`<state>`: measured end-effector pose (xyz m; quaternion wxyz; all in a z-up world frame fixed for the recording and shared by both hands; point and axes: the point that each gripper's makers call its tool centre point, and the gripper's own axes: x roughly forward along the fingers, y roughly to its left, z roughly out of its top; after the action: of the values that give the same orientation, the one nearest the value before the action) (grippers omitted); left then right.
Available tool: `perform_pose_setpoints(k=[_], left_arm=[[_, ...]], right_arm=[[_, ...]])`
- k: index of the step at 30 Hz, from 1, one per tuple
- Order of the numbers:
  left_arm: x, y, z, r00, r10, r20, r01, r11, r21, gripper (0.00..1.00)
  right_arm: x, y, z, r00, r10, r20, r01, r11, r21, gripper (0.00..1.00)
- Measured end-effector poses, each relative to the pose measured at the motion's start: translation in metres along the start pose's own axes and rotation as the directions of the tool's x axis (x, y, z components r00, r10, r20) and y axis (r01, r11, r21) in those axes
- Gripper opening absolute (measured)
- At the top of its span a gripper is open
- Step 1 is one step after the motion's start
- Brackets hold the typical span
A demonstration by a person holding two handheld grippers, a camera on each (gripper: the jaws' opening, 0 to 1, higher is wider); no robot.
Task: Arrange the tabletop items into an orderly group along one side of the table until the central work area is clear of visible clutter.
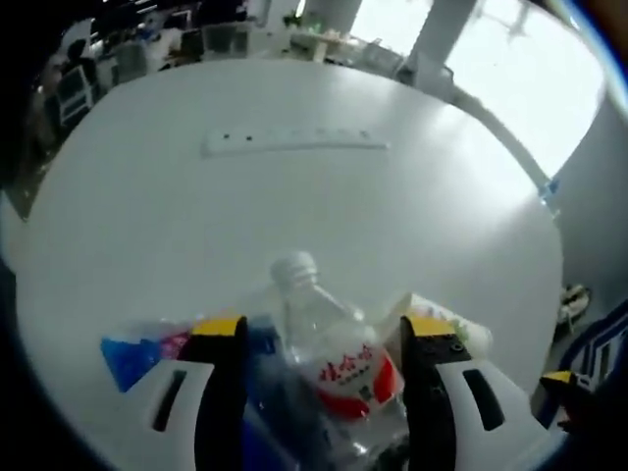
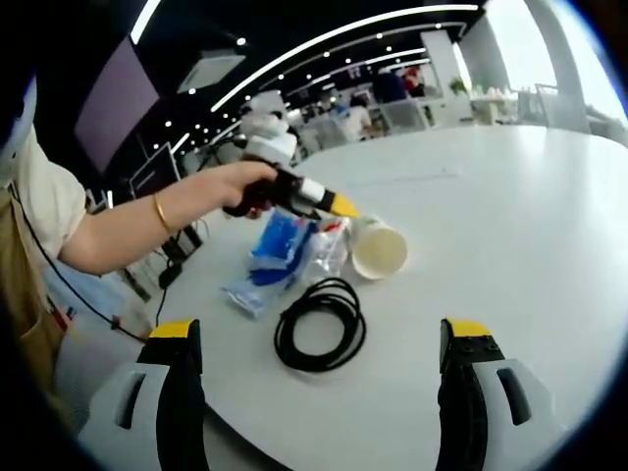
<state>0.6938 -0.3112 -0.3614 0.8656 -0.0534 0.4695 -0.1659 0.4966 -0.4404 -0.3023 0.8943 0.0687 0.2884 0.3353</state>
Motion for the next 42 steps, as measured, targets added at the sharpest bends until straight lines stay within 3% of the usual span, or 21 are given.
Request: perform_pose_setpoints(k=[3, 6, 11, 16, 24, 27, 42], left_arm=[[-0.003, -0.001, -0.001, 1.000, 0.007, -0.002, -0.007, 1.000, -0.006, 0.60], [-0.005, 0.003, -0.007, 0.998, 0.056, -0.019, -0.056, 0.998, 0.018, 0.55], [-0.002, -0.008, -0.017, 0.999, 0.001, -0.048, -0.005, 0.998, -0.068, 0.55], [0.001, -0.003, -0.023, 0.996, 0.046, -0.078, -0.050, 0.998, -0.039, 0.52], [0.008, -0.005, -0.026, 0.995, 0.045, -0.093, -0.054, 0.994, -0.095, 0.48], [0.007, -0.008, -0.029, 0.993, 0.025, -0.113, -0.043, 0.986, -0.162, 0.42], [0.000, -0.014, -0.020, 0.998, 0.006, -0.060, -0.015, 0.989, -0.149, 0.33]], right_arm=[[0.000, 0.000, 0.000, 1.000, -0.002, -0.003, 0.002, 1.000, -0.004, 1.00], [0.000, 0.000, 0.000, 1.000, -0.001, -0.003, 0.001, 1.000, -0.004, 1.00], [0.000, 0.001, -0.001, 1.000, 0.000, -0.006, 0.000, 1.000, -0.009, 1.00], [0.000, 0.000, -0.002, 1.000, -0.004, -0.014, 0.004, 1.000, -0.017, 1.00], [0.000, -0.001, -0.002, 1.000, -0.006, -0.013, 0.006, 1.000, -0.015, 1.00], [0.000, -0.001, -0.001, 1.000, -0.004, -0.010, 0.004, 1.000, -0.014, 1.00], [-0.001, 0.000, -0.002, 1.000, -0.001, -0.012, 0.001, 1.000, -0.022, 1.00]])
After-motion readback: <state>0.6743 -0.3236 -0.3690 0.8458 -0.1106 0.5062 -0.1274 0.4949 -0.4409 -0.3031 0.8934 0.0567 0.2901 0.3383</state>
